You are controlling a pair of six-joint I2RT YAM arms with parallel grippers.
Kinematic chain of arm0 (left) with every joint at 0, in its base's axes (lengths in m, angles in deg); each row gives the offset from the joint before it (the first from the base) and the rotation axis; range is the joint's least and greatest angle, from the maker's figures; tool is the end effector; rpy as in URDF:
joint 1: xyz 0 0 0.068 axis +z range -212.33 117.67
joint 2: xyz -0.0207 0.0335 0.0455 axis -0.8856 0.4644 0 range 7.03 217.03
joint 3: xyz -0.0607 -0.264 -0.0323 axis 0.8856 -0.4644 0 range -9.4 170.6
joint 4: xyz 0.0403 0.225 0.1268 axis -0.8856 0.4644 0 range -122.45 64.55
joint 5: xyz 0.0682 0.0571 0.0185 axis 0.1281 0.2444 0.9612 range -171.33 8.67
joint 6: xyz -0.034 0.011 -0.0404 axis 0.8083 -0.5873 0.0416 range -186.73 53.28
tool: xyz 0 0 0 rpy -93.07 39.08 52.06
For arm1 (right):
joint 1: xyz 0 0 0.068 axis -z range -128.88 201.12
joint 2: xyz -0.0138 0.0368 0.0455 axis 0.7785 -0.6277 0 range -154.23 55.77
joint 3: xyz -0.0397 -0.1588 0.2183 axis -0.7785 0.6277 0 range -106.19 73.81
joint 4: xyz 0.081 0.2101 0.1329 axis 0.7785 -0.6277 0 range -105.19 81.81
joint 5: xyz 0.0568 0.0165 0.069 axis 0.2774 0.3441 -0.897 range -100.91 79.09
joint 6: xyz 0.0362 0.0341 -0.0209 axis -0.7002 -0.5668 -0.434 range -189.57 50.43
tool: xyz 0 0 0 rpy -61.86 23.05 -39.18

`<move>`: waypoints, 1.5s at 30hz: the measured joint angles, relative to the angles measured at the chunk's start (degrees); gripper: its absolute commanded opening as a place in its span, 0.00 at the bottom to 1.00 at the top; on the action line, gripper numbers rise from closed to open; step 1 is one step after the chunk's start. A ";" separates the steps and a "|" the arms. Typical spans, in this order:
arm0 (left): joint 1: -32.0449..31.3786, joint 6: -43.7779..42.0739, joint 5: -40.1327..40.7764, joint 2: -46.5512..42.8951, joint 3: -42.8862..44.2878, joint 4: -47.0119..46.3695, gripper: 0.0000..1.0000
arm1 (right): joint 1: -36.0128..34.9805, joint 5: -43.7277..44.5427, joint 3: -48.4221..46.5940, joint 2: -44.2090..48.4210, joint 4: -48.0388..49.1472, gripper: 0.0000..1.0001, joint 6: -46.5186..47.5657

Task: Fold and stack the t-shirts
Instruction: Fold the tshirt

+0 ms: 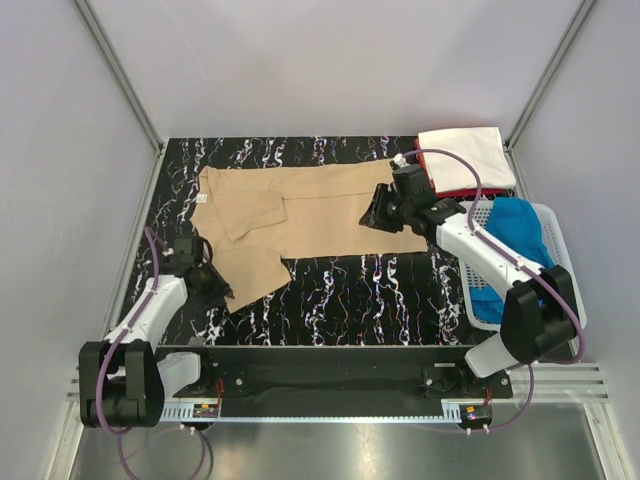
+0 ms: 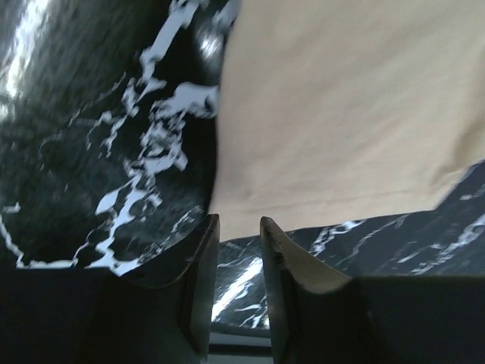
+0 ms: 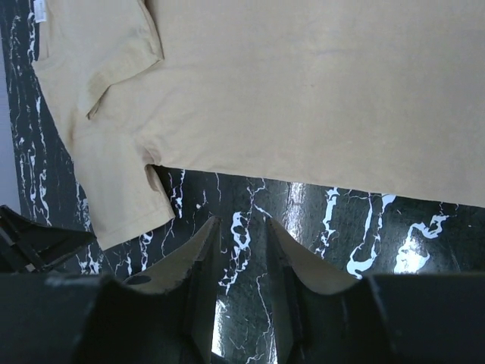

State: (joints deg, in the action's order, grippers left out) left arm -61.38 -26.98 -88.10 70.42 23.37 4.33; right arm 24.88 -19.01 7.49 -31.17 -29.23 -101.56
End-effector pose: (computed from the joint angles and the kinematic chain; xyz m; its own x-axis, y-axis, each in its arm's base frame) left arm 0.1852 -0.0011 0.1754 -0.7282 -0.6471 -0.2260 -0.5680 0.7542 -0.3294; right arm 0.3009 0.1539 0.2743 -0.7875 0.1966 -0.5841 -0.1355 0.8693 0.4753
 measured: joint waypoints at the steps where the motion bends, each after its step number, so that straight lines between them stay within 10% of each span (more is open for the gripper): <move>1: -1.03 0.81 1.38 0.09 -0.22 1.44 0.32 | 0.00 -0.11 0.35 0.72 0.26 0.37 0.00; 16: -11.13 8.85 14.60 2.78 0.00 4.35 0.37 | 0.00 -0.15 2.38 3.93 1.14 0.38 0.02; 21: -11.43 9.79 14.99 3.98 -0.55 2.60 0.00 | 0.00 -0.11 2.69 3.93 1.62 0.38 0.04; 45: -10.95 0.79 18.10 -0.98 9.66 2.49 0.00 | 10.58 25.24 -0.87 -8.41 -18.51 0.48 -13.84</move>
State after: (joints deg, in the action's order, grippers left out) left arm -72.33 -26.19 -70.00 69.44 33.03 6.82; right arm 35.46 6.23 6.61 -39.58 -47.74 -115.40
